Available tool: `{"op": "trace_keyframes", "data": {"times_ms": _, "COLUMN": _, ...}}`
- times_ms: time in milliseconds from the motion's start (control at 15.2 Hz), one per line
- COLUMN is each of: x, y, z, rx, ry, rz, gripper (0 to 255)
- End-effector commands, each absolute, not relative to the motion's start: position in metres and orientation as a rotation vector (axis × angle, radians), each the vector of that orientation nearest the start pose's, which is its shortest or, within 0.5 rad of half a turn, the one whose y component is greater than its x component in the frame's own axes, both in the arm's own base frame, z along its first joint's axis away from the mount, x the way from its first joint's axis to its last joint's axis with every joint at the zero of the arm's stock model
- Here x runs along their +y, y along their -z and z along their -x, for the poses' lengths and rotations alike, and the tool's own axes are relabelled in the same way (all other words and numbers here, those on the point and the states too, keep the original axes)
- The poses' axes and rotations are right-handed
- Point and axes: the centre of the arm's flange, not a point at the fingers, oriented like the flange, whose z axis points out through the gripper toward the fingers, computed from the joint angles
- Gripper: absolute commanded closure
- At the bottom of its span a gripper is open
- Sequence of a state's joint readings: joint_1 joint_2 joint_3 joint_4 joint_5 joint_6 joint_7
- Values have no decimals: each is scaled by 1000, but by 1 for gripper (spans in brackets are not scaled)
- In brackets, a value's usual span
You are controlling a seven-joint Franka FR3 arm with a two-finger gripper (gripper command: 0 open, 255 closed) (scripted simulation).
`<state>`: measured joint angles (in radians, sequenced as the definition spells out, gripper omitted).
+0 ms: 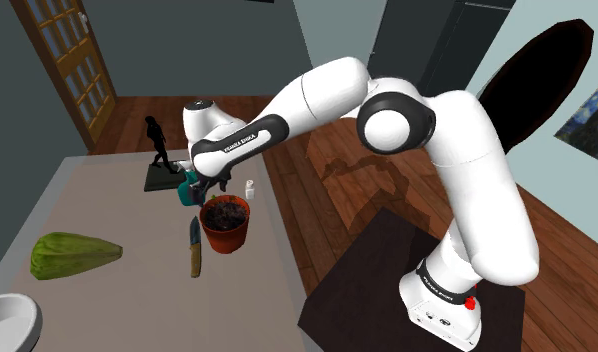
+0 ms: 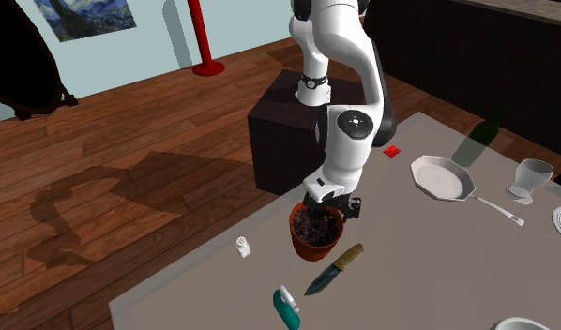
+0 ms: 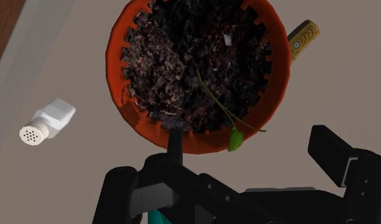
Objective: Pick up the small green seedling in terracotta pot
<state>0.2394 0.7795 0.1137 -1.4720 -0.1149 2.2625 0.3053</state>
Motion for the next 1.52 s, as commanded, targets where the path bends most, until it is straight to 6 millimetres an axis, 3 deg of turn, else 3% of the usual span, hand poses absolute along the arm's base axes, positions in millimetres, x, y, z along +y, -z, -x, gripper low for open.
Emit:
{"op": "trace_keyframes", "data": {"times_ms": 0, "x": 233, "y": -209, "z": -683, "rx": -137, "ry": 30, "rz": 3142, "gripper": 0}}
{"op": "trace_keyframes", "data": {"times_ms": 198, "x": 233, "y": -190, "z": -683, "rx": -137, "ry": 30, "rz": 3142, "gripper": 0}}
{"op": "trace_keyframes", "data": {"times_ms": 330, "x": 233, "y": -190, "z": -683, "rx": -137, "ry": 30, "rz": 3142, "gripper": 0}}
{"op": "trace_keyframes", "data": {"times_ms": 396, "x": 233, "y": -190, "z": -683, "rx": -137, "ry": 30, "rz": 3142, "gripper": 255}}
{"op": "trace_keyframes", "data": {"times_ms": 990, "x": 233, "y": -190, "z": -683, "rx": -137, "ry": 30, "rz": 3142, "gripper": 255}}
{"op": "trace_keyframes", "data": {"times_ms": 1452, "x": 233, "y": -227, "z": -683, "rx": -137, "ry": 30, "rz": 3142, "gripper": 255}}
